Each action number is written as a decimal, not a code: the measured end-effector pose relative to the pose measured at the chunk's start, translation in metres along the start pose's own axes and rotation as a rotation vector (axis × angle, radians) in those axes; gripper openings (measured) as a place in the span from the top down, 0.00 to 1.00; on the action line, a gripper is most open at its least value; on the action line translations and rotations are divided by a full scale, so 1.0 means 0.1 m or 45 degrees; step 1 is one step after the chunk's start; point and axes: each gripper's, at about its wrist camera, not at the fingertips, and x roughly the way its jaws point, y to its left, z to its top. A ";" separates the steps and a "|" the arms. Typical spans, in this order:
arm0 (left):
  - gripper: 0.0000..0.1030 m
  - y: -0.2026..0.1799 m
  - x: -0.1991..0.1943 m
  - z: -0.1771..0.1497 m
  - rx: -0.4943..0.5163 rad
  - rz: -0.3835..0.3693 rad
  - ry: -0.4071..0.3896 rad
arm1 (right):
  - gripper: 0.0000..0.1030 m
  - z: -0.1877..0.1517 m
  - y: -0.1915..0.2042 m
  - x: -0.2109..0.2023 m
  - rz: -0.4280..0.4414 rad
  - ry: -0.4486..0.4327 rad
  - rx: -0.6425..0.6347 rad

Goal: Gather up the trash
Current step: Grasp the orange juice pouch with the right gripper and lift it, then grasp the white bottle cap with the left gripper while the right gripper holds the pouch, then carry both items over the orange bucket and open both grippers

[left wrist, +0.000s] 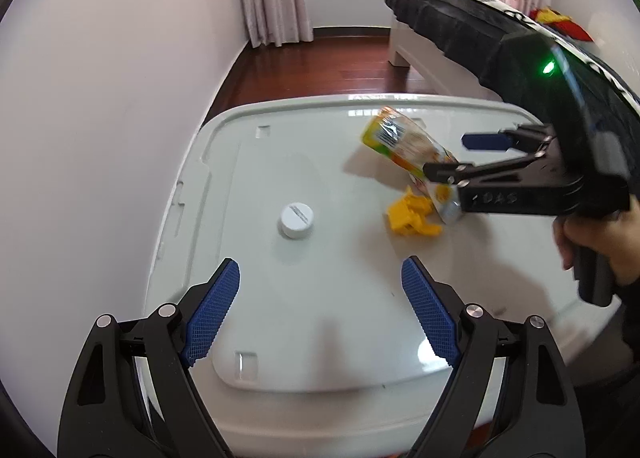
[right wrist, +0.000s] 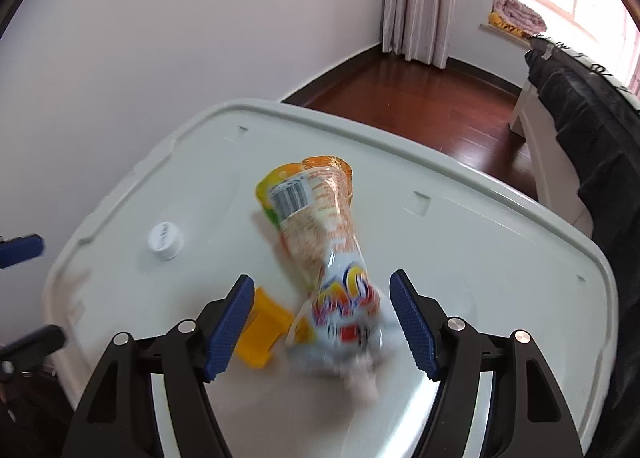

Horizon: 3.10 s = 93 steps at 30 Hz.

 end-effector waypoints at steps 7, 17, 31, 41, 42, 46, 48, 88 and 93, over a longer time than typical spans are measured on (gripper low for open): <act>0.21 0.05 0.09 0.09 0.003 -0.017 0.014 | 0.33 0.15 -0.04 0.33 0.010 0.071 -0.014; 0.21 0.33 0.44 0.11 -0.064 -0.102 0.061 | 0.60 0.15 -0.12 0.22 0.017 -0.016 0.010; 0.21 0.43 1.07 0.16 -0.013 -0.089 0.090 | 0.60 0.02 -0.29 -0.56 0.044 -0.242 0.104; 0.41 0.40 1.14 0.15 0.042 -0.020 0.077 | 0.59 0.04 -0.28 -0.76 0.073 -0.311 0.114; 0.47 0.40 1.14 0.16 0.052 -0.001 0.072 | 0.59 0.04 -0.29 -0.76 0.072 -0.313 0.115; 0.70 0.45 1.11 0.18 0.048 0.029 0.071 | 0.59 0.02 -0.27 -0.76 0.072 -0.308 0.122; 0.70 0.45 1.11 0.18 0.049 0.034 0.072 | 0.59 0.01 -0.26 -0.78 0.067 -0.309 0.125; 0.70 -0.70 -1.32 -1.35 0.126 -0.203 -0.022 | 0.59 -1.97 1.06 -3.01 0.179 -0.407 0.041; 0.70 -0.77 -1.35 -1.63 0.123 -0.180 0.016 | 0.59 -2.28 1.20 -2.90 0.190 -0.316 0.058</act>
